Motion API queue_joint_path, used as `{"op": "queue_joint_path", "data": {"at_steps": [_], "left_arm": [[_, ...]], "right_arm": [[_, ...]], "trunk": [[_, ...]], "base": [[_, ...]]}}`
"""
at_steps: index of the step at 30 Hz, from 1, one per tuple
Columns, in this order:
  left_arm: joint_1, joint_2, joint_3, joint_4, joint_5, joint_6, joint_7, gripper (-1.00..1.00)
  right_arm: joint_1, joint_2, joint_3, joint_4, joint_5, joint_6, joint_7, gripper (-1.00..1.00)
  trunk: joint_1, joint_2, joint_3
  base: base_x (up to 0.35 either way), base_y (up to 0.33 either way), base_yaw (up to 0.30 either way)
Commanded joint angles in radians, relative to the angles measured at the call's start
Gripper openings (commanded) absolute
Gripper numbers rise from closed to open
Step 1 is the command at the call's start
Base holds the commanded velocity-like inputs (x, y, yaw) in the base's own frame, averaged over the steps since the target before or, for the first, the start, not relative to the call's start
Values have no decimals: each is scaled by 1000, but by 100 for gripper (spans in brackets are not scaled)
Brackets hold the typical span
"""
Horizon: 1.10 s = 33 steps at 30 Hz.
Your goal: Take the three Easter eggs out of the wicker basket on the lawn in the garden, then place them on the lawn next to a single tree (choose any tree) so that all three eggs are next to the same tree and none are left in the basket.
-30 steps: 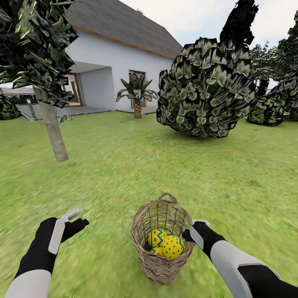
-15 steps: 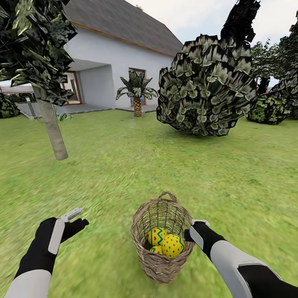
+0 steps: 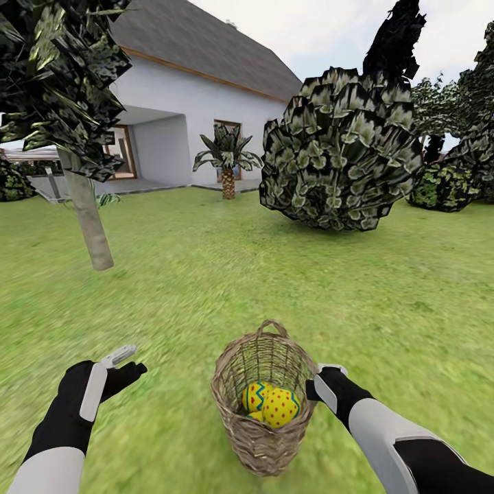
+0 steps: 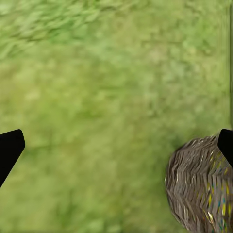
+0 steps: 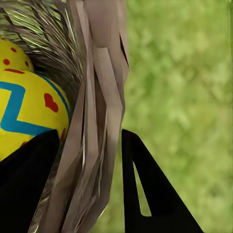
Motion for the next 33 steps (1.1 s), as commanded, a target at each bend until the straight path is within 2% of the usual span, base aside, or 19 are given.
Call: {"op": "queue_joint_path", "data": {"at_steps": [1,7,10,23,28,33], "left_arm": [[-1,0,0,-1,11,4,9,100],[-1,0,0,-1,11,4,8,100],[-1,0,0,-1,11,4,8,100],[-1,0,2,1,9,-8,8,100],[-1,1,2,1,9,-8,9,100],[-1,2,2,2,9,-6,15,100]], "right_arm": [[0,0,4,-2,-11,4,-7,-100],[0,0,4,-2,-11,4,-7,-100],[0,0,4,-3,-11,4,-7,-100],[0,1,1,-16,-14,7,1,-100],[0,1,-4,-121,-23,20,-1,-100],[0,0,-21,-128,-25,21,-1,-100]], "trunk": [[0,0,-1],[0,0,-1],[-2,0,11],[-51,91,51],[-71,126,67],[-90,161,83]], "base": [[0,0,0],[0,0,0],[0,0,0],[0,0,0],[0,0,0],[0,0,60]]}}
